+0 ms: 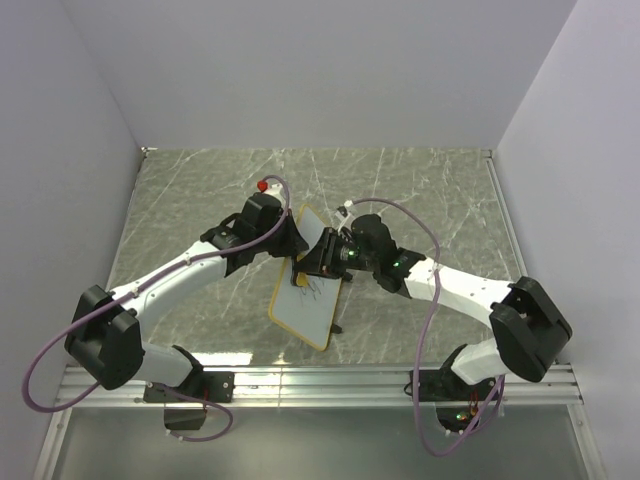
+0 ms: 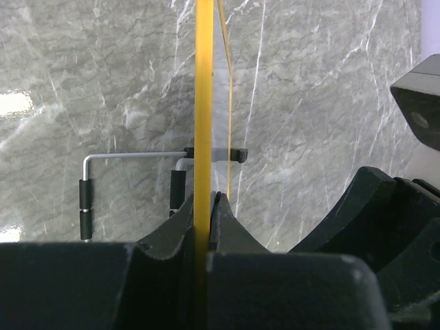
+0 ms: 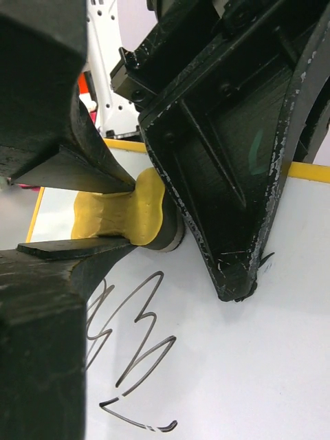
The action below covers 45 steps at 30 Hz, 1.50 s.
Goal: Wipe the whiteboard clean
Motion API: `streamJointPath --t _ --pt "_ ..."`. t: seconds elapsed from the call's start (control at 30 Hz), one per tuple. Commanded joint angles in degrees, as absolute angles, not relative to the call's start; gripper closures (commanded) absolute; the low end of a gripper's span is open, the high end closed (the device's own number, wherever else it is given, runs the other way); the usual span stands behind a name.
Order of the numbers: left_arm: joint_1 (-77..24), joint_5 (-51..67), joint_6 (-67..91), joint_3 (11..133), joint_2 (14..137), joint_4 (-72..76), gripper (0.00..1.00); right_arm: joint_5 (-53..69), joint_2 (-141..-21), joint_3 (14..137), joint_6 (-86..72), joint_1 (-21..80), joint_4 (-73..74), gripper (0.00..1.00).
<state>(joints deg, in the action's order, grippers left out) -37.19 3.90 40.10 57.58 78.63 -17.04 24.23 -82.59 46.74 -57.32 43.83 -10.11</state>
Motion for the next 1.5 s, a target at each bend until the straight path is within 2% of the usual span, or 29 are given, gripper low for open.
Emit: streamJointPath --t 0.0,0.23,0.57,0.77,0.9,1.07,1.2,1.47 --pt "-39.9 1.76 32.52 59.41 80.6 -23.46 1.0 19.07 -88.77 42.1 -56.87 45.79 -7.21 1.0" --pt "-39.9 2.55 32.08 60.29 80.68 -24.61 1.0 14.86 -86.93 41.23 -55.37 45.7 5.53 1.0" --pt "-39.9 2.55 30.76 61.26 80.59 -26.37 1.0 13.1 -85.17 33.41 -59.5 45.7 9.05 1.0" --pt "-39.9 3.25 30.41 62.05 81.12 -26.63 1.0 10.38 -86.48 33.48 -60.47 45.88 14.93 1.0" --pt "-39.9 3.6 30.23 61.79 81.56 -26.54 1.0 8.35 -81.59 34.1 -60.65 46.23 18.45 1.0" --pt "-39.9 4.04 31.02 60.29 81.12 -25.58 1.0 3.53 -69.64 41.19 -59.51 47.28 26.0 1.0" --pt "-39.9 3.78 31.29 58.8 80.77 -24.96 1.0 1.93 -64.53 48.59 -58.01 47.99 31.02 1.0" --pt "-39.9 4.48 32.69 55.99 80.51 -22.68 1.0 7.03 -66.7 55.63 -53.7 49.39 26.11 1.0"
